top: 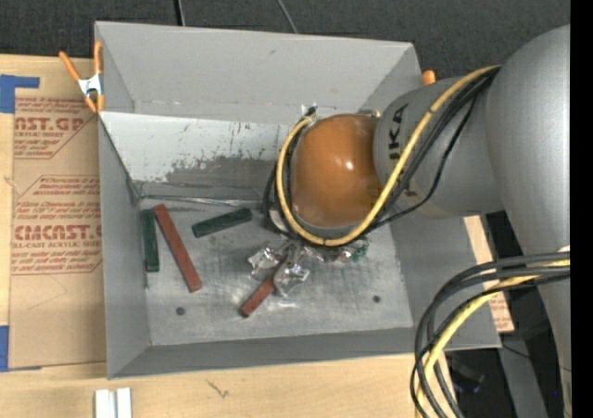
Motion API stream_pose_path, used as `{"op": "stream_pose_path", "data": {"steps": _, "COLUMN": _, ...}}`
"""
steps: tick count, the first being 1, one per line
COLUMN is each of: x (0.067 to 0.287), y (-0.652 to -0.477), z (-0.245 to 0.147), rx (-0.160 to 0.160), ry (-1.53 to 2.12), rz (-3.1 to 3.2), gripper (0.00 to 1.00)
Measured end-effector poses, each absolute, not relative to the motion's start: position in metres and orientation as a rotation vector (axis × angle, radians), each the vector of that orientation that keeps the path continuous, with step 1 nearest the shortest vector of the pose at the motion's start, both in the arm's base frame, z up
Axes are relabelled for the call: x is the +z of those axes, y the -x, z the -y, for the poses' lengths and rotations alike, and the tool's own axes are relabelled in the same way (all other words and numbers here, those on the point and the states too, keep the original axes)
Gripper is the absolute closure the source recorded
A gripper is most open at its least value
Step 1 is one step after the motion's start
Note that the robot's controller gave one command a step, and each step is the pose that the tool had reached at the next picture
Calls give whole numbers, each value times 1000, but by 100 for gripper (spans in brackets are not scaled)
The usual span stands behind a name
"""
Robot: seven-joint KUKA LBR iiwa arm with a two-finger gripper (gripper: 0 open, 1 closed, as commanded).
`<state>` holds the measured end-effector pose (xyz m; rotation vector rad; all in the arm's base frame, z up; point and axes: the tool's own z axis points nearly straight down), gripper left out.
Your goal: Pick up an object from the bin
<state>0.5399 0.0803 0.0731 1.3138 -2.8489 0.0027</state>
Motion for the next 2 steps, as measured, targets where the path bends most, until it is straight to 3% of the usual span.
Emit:
{"op": "stream_pose_path", "data": {"steps": 1, "x": 73, "y": -540, "z": -80, "rx": 2, "ry": -1314, "rz": 2849, "gripper": 100}}
{"op": "stream_pose_path", "data": {"steps": 2, "x": 215, "y": -551, "z": -73, "rx": -2, "ry": -1295, "rz": 2866, "gripper": 100}}
